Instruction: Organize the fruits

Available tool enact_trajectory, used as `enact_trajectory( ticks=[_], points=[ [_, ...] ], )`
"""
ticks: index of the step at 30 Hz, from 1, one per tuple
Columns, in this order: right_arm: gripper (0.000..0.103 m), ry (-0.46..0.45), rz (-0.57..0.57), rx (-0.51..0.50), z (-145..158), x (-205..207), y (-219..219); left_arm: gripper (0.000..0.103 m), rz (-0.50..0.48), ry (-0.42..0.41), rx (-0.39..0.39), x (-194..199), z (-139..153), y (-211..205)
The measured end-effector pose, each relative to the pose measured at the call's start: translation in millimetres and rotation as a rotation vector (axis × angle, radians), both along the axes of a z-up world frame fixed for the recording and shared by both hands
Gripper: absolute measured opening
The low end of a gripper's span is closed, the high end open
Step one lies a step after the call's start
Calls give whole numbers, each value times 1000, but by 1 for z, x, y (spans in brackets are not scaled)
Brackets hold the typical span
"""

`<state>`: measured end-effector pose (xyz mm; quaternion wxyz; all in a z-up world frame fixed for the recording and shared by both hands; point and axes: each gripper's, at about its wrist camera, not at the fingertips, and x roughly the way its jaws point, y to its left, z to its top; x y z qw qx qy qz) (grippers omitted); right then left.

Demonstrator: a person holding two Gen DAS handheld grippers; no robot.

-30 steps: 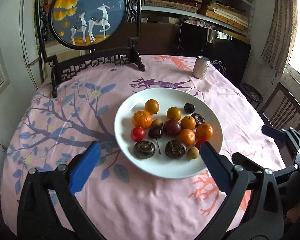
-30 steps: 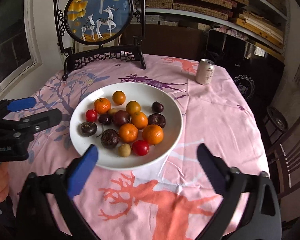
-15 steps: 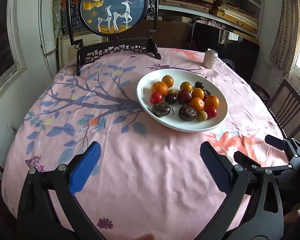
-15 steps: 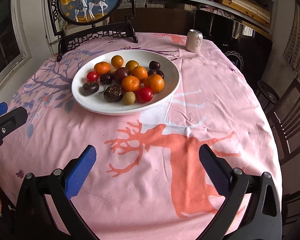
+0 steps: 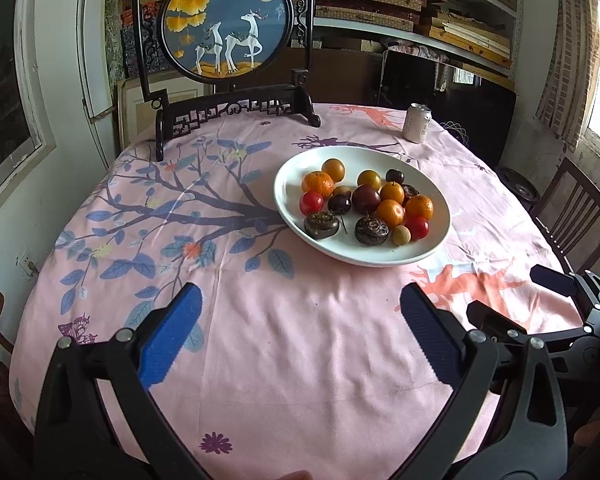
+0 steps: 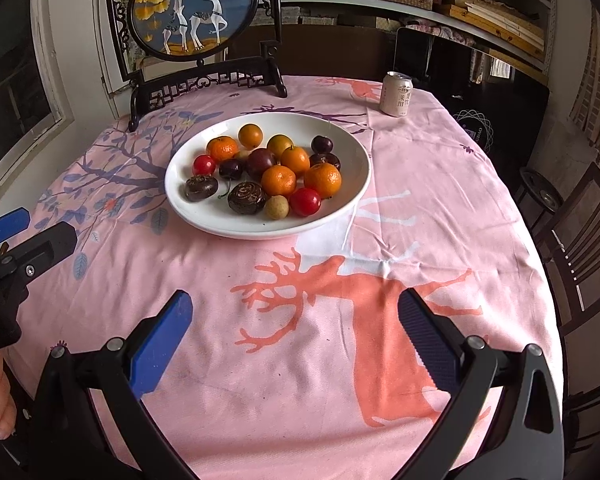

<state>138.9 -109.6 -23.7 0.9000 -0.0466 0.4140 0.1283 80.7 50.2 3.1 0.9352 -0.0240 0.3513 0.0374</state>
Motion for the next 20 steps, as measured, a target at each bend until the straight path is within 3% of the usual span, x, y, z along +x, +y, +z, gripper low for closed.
enact_trajectory(
  ticks=[20],
  points=[
    [102, -5, 6, 7, 4, -2, 1, 101, -10, 19, -4, 3, -3, -1]
  ],
)
